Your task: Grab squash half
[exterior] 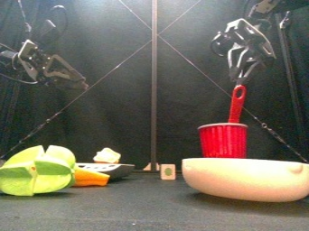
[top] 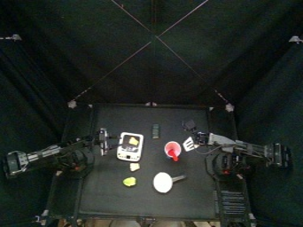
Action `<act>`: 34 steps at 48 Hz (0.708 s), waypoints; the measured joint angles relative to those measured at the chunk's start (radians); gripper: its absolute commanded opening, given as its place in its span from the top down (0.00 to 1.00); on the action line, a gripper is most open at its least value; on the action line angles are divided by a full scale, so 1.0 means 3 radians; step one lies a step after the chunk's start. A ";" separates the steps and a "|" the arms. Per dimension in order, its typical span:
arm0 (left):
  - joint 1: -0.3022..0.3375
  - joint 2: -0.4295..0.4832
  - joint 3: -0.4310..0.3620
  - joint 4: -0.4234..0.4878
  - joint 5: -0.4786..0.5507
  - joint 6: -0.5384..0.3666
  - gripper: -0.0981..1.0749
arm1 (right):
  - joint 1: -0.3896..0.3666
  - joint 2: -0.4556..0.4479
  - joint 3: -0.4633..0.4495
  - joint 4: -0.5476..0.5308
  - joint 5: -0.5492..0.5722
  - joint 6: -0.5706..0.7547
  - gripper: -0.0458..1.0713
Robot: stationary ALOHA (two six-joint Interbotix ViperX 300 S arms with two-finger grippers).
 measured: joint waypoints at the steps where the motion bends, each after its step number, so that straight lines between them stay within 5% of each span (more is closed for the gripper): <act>1: 0.0000 0.0000 0.0000 0.0000 0.0000 0.0000 0.24 | 0.0000 0.0000 0.0020 -0.0020 -0.0036 0.0000 0.35; 9: -0.0005 0.0000 0.0000 0.0020 0.0000 0.0000 0.24 | 0.0000 -0.0036 0.0210 -0.0240 -0.0516 -0.0015 0.35; 25: -0.0051 0.0072 0.0010 0.0133 -0.0010 0.0000 0.24 | -0.0036 -0.0164 0.0885 -0.1053 -0.2311 0.0031 0.36; 34: -0.0174 0.0225 0.0010 0.0138 -0.0164 -0.0005 0.24 | -0.0072 -0.0199 0.1202 -0.1171 -0.3094 0.0031 0.36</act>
